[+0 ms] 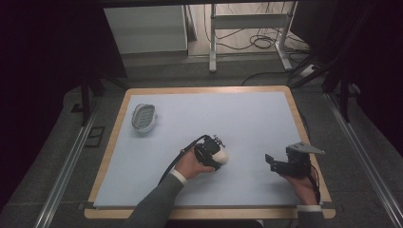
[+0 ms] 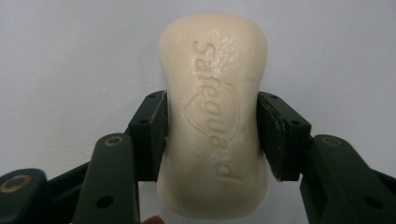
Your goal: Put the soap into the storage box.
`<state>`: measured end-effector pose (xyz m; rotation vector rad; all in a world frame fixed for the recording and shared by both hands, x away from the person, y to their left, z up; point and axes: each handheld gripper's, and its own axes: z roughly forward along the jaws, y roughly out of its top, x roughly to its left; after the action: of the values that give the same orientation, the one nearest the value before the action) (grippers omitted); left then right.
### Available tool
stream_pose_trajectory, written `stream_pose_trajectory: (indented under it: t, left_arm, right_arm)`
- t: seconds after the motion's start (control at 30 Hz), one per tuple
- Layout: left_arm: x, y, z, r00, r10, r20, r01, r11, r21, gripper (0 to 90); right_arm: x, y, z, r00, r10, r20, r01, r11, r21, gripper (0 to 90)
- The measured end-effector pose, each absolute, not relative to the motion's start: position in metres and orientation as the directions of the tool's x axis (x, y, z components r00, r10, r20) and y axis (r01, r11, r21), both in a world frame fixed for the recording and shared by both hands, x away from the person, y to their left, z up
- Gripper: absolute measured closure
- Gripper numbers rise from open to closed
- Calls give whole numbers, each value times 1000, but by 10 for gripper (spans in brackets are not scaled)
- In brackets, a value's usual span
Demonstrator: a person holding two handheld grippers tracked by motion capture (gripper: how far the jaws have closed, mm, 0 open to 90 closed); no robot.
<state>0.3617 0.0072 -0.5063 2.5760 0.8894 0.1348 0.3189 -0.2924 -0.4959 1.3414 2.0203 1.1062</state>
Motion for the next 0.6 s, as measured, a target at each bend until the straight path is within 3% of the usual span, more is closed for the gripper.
stream_pose_trajectory:
  t: [0.6]
  left_arm:
    - [364, 16, -498, 796, 604, -40, 561, -712, 423, 495]
  right_arm:
    - [319, -296, -495, -399, 916, 50, 529, 186, 828, 111]
